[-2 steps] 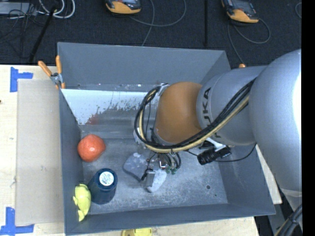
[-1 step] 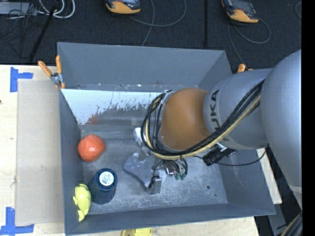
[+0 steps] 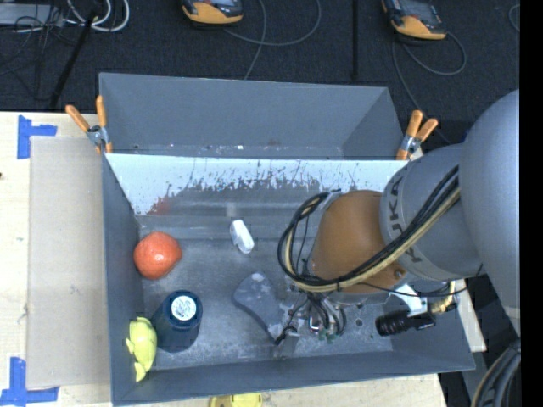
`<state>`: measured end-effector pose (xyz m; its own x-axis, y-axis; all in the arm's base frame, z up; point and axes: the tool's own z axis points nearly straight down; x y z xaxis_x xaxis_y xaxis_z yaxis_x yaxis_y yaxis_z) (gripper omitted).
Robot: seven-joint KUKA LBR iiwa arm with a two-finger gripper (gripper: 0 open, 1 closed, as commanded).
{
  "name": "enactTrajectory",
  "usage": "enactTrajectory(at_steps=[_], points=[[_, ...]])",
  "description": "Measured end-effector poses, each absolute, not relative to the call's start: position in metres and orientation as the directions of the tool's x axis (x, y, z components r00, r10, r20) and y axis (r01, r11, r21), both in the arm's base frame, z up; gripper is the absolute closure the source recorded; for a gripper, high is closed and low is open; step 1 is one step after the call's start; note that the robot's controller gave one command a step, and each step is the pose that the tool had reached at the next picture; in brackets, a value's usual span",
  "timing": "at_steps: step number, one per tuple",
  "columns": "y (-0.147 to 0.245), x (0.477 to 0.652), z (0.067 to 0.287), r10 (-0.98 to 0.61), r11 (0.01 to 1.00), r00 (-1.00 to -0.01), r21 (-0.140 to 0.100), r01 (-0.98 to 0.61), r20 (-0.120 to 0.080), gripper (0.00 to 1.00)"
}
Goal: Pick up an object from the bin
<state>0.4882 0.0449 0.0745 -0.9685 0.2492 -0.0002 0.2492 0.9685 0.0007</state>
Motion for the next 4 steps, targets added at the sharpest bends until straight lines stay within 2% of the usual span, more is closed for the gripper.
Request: enactTrajectory(at_steps=[1, 3, 4], points=[[0.073, 0.498, 0.070, -0.001, 1.000, -1.000, 0.000, -0.001, -0.003, 1.00], [0.073, 0.496, 0.075, 0.000, 1.000, -1.000, 0.000, 0.000, 0.002, 1.00], [0.073, 0.494, 0.095, 0.001, 1.000, -1.000, -0.001, 0.001, 0.009, 1.00]])
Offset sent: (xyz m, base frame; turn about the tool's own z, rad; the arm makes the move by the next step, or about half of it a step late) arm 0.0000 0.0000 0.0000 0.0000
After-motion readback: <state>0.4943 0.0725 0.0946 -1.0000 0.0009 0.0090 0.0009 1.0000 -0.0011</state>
